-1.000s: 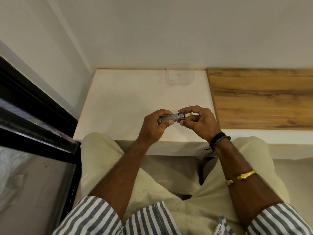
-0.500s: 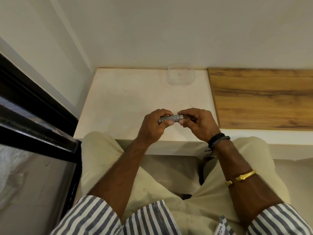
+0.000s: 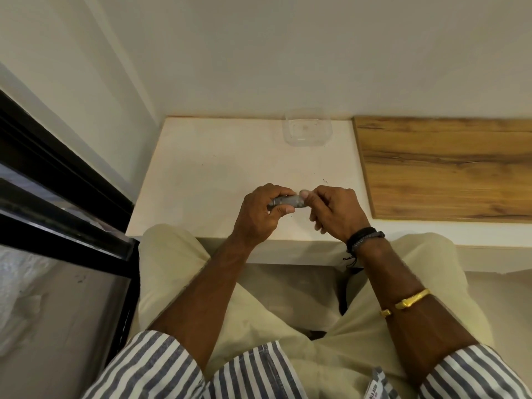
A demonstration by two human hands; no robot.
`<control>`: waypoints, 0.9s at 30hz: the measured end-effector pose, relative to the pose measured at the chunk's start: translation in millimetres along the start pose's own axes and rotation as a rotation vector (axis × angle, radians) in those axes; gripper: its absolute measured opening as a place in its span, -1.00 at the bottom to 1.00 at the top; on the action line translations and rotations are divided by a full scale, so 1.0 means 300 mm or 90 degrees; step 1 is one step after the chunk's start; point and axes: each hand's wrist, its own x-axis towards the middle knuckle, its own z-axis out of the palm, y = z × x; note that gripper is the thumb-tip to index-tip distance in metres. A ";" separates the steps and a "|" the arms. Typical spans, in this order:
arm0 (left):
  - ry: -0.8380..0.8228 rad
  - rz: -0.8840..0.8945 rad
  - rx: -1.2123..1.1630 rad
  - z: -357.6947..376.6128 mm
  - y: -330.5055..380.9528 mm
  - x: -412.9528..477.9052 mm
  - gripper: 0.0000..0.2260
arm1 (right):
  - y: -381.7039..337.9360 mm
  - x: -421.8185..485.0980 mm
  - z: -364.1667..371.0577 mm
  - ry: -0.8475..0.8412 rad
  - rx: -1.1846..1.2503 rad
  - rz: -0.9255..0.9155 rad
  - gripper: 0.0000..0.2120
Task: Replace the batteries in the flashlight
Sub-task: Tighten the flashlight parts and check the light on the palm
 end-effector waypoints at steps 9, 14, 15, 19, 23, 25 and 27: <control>0.016 -0.030 -0.019 0.008 -0.007 0.002 -0.78 | 0.060 0.013 0.011 0.038 0.167 -0.043 -0.78; 0.004 -0.031 -0.014 0.011 -0.012 0.004 -0.77 | 0.083 0.019 0.005 0.039 0.158 -0.080 -0.71; 0.002 -0.031 -0.014 0.011 -0.014 0.005 -0.77 | 0.084 0.018 0.004 0.036 0.158 -0.073 -0.72; -0.008 -0.017 0.003 0.015 -0.009 0.002 -0.77 | 0.064 0.012 -0.003 0.014 0.133 -0.025 -0.74; -0.015 -0.002 0.008 0.011 -0.002 0.003 -0.77 | 0.052 0.008 -0.001 0.013 0.117 -0.007 -0.66; -0.011 -0.005 -0.003 0.008 -0.003 0.005 -0.78 | 0.058 0.012 0.003 0.015 0.135 -0.041 -0.73; -0.001 -0.018 -0.015 0.008 -0.002 0.005 -0.78 | 0.065 0.017 0.001 0.009 0.153 -0.063 -0.75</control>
